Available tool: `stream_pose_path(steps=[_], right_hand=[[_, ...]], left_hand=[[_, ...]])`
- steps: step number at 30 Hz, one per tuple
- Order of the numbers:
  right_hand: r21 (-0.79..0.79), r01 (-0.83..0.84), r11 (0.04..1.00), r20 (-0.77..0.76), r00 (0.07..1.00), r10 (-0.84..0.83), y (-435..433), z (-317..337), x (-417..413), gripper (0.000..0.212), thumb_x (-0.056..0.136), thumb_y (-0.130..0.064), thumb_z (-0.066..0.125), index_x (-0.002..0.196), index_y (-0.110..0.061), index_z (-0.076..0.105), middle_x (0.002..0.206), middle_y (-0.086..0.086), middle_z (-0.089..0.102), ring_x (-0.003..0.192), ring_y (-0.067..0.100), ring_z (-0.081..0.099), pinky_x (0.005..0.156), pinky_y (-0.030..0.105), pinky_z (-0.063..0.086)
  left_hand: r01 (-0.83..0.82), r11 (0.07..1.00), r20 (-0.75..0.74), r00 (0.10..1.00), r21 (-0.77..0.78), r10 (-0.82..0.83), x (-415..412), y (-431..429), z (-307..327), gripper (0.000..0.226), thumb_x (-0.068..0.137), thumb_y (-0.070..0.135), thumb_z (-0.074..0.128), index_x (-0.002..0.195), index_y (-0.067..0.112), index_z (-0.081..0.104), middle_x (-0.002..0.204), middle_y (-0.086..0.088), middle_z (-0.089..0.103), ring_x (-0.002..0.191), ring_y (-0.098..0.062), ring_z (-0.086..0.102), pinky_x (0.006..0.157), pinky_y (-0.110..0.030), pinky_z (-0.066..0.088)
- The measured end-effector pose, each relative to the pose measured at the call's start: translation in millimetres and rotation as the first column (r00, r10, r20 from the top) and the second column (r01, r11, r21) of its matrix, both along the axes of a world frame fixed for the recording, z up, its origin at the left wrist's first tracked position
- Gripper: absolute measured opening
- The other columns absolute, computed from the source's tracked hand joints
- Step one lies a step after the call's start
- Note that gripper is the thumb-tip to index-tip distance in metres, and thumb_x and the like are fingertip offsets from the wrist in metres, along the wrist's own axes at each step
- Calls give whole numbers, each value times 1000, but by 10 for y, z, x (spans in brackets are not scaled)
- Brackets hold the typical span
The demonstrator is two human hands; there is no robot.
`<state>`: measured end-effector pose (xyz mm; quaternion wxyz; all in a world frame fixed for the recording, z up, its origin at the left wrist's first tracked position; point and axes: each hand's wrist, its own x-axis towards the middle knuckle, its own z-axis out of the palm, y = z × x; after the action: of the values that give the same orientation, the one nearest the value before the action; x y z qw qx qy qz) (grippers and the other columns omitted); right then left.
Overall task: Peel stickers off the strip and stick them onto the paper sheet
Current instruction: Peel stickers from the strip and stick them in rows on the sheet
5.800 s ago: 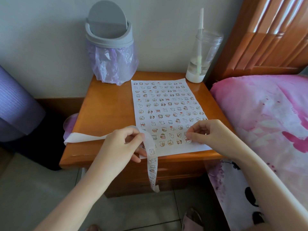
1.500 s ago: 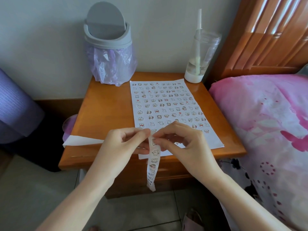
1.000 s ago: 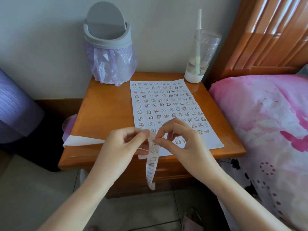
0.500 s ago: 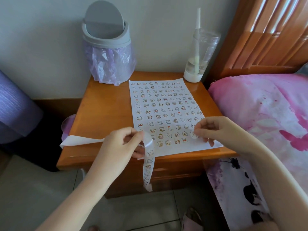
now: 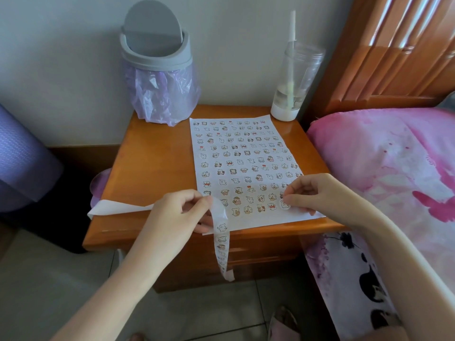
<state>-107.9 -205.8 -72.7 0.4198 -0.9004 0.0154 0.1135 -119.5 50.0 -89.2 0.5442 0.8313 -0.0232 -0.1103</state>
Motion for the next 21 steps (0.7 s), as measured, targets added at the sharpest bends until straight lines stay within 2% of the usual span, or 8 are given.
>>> stream_pose_path(steps=[5, 10, 16, 21], right_hand=[[-24, 1, 1000, 24, 1000, 0, 15, -21, 2, 4, 82, -23, 69, 85, -20, 70, 83, -2, 71, 60, 0, 56, 53, 16, 44], [-54, 11, 999, 59, 998, -8, 23, -44, -16, 2, 83, -22, 68, 83, -21, 69, 78, -5, 69, 58, -4, 56, 50, 11, 44], [-60, 23, 998, 72, 997, -19, 12, -73, -9, 1, 83, -21, 68, 82, -21, 69, 76, -5, 68, 57, -4, 56, 51, 13, 44], [-63, 20, 998, 89, 996, -15, 13, -100, 3, 2, 83, -21, 68, 81, -20, 69, 76, -4, 69, 58, -1, 56, 51, 14, 45]], left_hand=[[0, 1000, -6, 1000, 3, 0, 7, -2, 0, 18, 93, 26, 52, 92, 17, 67, 91, 11, 73, 68, -8, 72, 69, -30, 60], [8, 1000, -4, 1000, 14, -8, 6, 6, -5, 17, 93, 27, 52, 92, 18, 67, 92, 12, 72, 69, -8, 72, 70, -31, 60], [11, 1000, -6, 1000, 22, -10, 8, 6, -7, 17, 93, 26, 52, 93, 18, 67, 93, 13, 71, 69, -7, 72, 69, -30, 60], [8, 1000, -13, 1000, 12, -8, 12, 3, -3, 17, 93, 26, 52, 93, 17, 67, 92, 9, 73, 70, -9, 72, 71, -34, 60]])
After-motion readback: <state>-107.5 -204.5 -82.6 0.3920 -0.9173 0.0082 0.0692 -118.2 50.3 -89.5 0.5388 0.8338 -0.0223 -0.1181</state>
